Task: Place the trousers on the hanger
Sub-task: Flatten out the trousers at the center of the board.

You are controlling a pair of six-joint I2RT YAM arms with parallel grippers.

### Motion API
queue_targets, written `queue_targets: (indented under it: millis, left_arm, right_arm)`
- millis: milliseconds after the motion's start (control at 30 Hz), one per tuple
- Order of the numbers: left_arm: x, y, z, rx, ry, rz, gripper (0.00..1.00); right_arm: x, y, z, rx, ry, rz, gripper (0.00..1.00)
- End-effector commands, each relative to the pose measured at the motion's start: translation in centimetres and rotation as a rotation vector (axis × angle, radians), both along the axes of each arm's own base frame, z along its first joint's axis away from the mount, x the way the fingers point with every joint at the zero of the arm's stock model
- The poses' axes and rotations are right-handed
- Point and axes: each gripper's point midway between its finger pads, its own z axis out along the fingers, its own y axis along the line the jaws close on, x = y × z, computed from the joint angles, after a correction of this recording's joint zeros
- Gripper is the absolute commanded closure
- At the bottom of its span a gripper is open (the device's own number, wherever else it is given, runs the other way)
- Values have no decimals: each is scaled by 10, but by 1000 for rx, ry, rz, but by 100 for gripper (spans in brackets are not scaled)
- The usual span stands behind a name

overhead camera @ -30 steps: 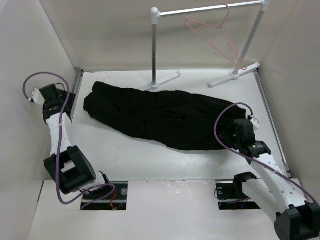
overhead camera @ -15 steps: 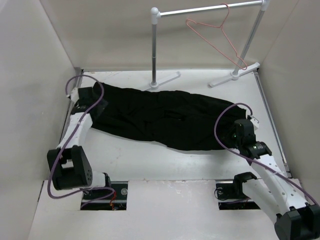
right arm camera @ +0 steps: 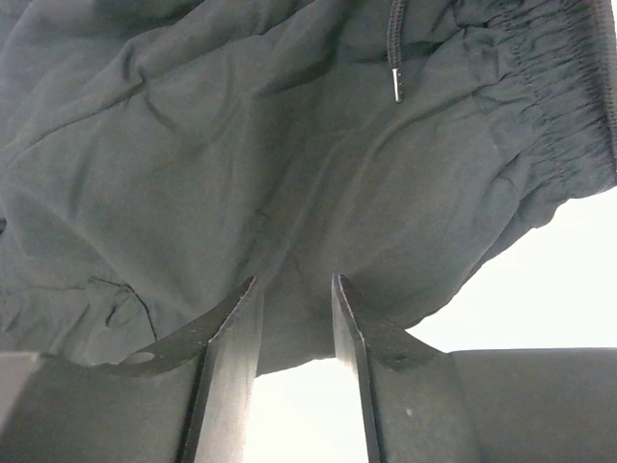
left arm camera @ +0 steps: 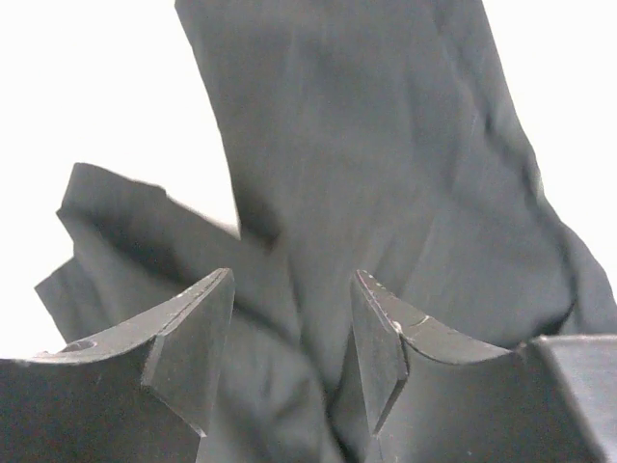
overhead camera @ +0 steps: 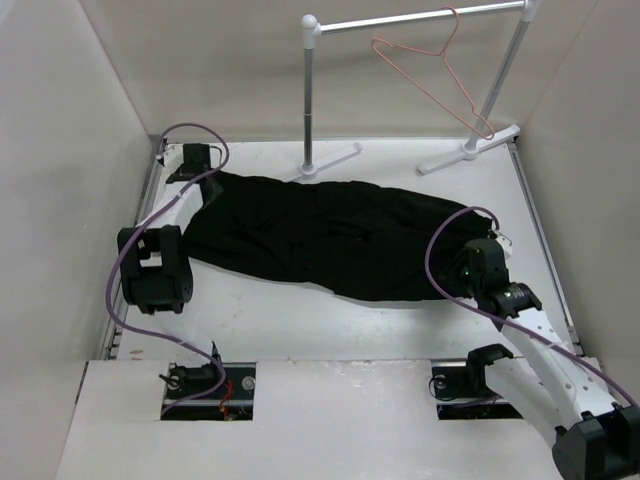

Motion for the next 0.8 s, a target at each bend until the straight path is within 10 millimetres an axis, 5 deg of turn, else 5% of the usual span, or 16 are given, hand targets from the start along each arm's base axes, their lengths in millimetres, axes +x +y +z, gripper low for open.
queue_targets:
  millis: [0,367,600,767]
  left_arm:
    - [11,25,8,60,22,28,51]
    - [5,15,-24,30,120,-29,59]
    - [3,13,-31,18,138,-32,88]
    - [-10,23,-18,17,124,0,100]
  right_arm:
    - [6,5,9,22,-43,9,59]
    - [12,7,10,26,-54,11,50]
    - [10,7,7,26,-51,12,39]
    - [13,1,12,29,-67,-10,29]
